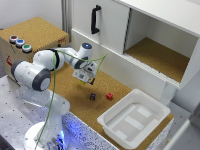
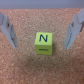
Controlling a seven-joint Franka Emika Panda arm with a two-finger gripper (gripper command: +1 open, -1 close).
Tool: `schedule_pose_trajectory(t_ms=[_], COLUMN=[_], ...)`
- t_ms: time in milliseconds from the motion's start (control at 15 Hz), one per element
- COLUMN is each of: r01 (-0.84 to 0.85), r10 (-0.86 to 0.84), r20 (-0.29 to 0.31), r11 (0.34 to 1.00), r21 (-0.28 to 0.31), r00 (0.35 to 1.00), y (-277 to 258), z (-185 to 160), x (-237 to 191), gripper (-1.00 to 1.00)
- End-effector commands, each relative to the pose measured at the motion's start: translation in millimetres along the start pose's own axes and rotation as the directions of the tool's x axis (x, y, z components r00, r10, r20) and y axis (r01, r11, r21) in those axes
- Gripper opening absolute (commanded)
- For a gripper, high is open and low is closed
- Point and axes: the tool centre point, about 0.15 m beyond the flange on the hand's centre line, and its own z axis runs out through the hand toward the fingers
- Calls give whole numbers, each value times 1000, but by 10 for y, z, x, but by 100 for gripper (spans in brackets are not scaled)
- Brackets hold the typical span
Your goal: Take the yellow block and turn it left
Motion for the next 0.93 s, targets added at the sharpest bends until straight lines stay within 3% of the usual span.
schedule_pose_trajectory(t_ms=[0,733,800,867], r01=[-36,-50,-42,-31], r10=[40,55,47,38], r20=[32,39,41,47], r11=[992,992,992,992], r21=[-124,-118,-117,-125], r00=[999,998,998,998], y=[-146,91,91,89], z=[348,455,454,449], x=[192,431,433,430], gripper=[100,100,-100,-100])
